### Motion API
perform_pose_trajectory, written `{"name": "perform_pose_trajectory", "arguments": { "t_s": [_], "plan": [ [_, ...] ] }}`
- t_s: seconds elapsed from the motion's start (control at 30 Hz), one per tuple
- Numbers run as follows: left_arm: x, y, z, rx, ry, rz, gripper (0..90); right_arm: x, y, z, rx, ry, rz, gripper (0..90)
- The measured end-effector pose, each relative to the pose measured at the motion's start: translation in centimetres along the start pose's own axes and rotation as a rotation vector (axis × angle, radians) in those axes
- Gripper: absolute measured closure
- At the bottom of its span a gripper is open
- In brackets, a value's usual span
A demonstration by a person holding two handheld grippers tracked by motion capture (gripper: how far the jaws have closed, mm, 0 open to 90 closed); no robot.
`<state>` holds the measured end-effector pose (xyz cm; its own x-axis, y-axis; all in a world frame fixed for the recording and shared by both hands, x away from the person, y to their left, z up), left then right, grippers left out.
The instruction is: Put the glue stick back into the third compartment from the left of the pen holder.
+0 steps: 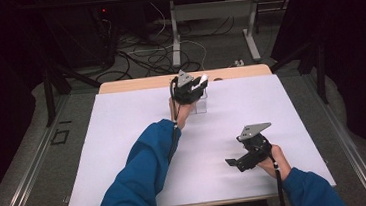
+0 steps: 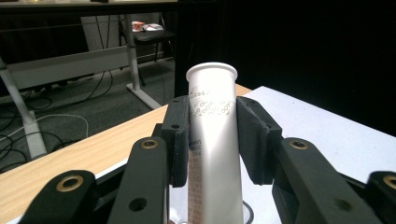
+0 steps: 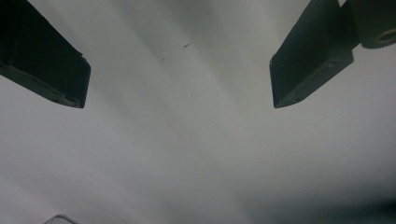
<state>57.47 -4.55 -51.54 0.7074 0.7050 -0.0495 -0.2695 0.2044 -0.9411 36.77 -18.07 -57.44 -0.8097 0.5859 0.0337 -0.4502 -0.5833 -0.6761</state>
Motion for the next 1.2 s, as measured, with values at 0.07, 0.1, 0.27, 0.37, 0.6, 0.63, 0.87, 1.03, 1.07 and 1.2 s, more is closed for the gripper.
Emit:
{"name": "perform_pose_trajectory", "arguments": {
  "t_s": [0.07, 0.1, 0.27, 0.37, 0.6, 0.63, 0.87, 1.03, 1.07, 1.2],
  "plan": [
    [0.0, 0.0, -0.2, -0.002, -0.003, -0.001, 66.3, 0.0, 0.0, 0.0, -0.001, 0.001, 0.002, 4.4],
    [0.0, 0.0, -0.3, -0.004, -0.005, 0.0, 66.3, 0.0, 0.0, 0.0, 0.004, 0.0, 0.003, 4.4],
    [0.2, 0.3, -0.7, 0.001, -0.021, -0.004, 66.3, 0.0, 0.0, 0.1, 0.005, -0.003, 0.0, 4.4],
    [0.3, 0.3, -0.7, 0.003, -0.027, -0.004, 66.3, 0.0, 0.0, 0.1, 0.008, -0.005, 0.001, 4.4],
    [0.5, 0.8, -0.9, 0.029, -0.035, -0.005, 66.0, 0.0, 0.0, 0.0, 0.005, -0.005, -0.001, 4.4],
    [0.4, 0.9, -0.9, 0.041, -0.035, -0.004, 65.6, 0.1, 0.1, 0.1, 0.018, -0.007, -0.002, 4.4],
    [-0.2, 0.1, 0.9, 0.091, -0.052, -0.018, 35.9, 0.0, 0.0, 0.1, 0.015, -0.006, 0.004, 4.4],
    [-1.2, -0.3, 3.0, 0.107, -0.039, -0.069, 28.8, 0.1, -0.1, 0.1, 0.001, -0.006, 0.005, 4.4],
    [-1.4, -0.3, 3.4, 0.117, -0.029, -0.082, 27.6, 0.1, -0.1, 0.1, 0.004, -0.004, -0.002, 4.4],
    [-1.8, 0.3, 5.2, 0.167, -0.018, -0.111, 23.6, 0.0, -0.1, 0.1, 0.001, -0.003, 0.005, 4.4]
  ]
}}
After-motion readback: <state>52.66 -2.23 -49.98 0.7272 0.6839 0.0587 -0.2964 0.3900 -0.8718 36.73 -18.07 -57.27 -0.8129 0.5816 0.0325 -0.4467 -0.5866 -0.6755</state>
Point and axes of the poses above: each handheld gripper's, and its own axes: z roughly backward along the jaws, y roughly out of its underside, x roughly to its left, the point moved 7 cm from there along -z, roughly forward along the jaws, and after that the axes turned 5 degrees about x, right-handed, at the moved point
